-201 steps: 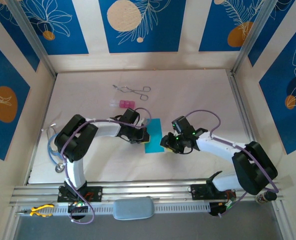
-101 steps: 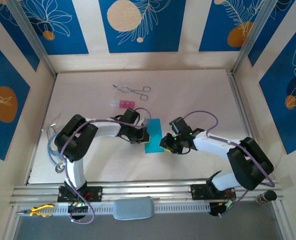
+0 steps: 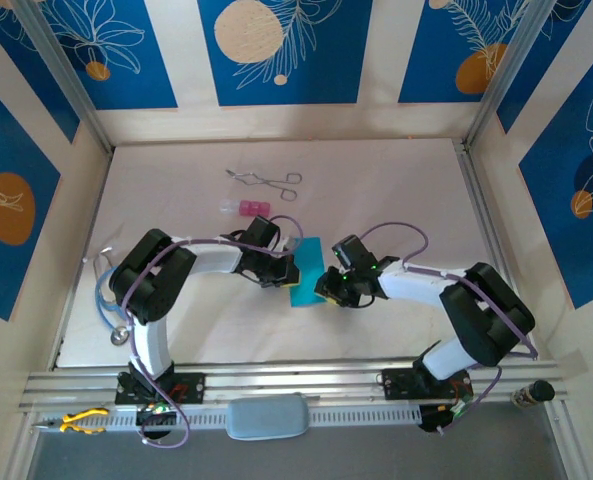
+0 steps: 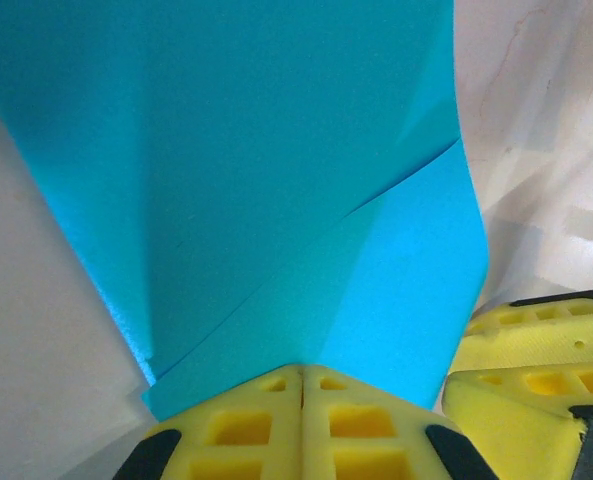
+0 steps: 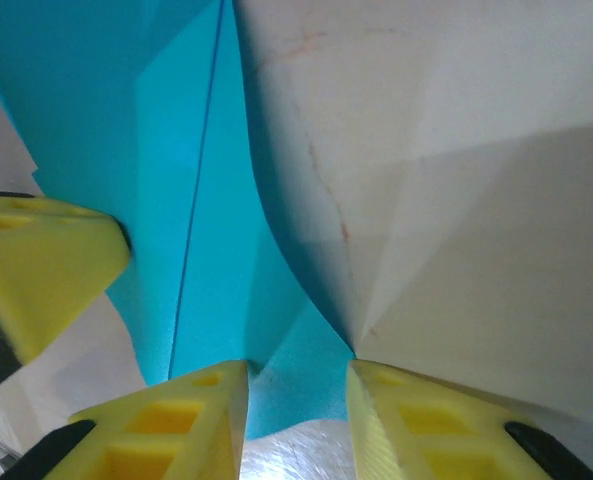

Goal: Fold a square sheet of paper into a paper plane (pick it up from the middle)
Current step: Fold the triangle a second time at the center of the table, then turn over the paper at the center of the table.

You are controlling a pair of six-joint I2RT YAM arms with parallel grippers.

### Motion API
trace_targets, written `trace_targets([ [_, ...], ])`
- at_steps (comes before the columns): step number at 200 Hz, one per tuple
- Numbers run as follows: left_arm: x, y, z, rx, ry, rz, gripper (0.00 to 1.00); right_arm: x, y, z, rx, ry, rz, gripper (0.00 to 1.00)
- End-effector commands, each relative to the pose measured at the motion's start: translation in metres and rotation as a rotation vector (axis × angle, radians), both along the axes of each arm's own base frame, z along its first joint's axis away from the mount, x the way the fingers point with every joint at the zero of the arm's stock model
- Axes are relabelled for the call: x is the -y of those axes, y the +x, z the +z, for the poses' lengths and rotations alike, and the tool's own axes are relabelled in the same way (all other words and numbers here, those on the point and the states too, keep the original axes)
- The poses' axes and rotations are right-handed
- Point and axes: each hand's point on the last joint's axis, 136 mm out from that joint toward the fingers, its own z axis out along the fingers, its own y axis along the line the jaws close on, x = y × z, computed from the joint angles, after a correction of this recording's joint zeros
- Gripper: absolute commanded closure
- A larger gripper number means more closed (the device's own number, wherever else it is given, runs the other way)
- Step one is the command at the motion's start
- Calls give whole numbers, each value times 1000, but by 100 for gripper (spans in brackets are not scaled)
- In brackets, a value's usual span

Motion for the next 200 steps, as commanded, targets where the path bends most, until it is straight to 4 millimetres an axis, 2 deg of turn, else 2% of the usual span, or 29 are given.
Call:
trace_targets([
  [1,-4,-8,-10,-38,34,-12,100,-10,3,0,11,44,11,64],
  [44,-3,-8,-11,-38,34,-16,100,-26,20,20,93,151,56,52],
  [60,-3,-8,-12,-42,35,-18,100,-31,25,22,101,184,82,49],
  [87,-4,-9,-12,-44,36,-22,100,-35,34,24,121,206,95,49],
  [138,-3,-10,-13,-45,34,-28,100,-25,46,25,140,192,93,50],
  [200,-1,-7,-7,-38,22,-23,100,-21,52,13,113,200,54,54],
])
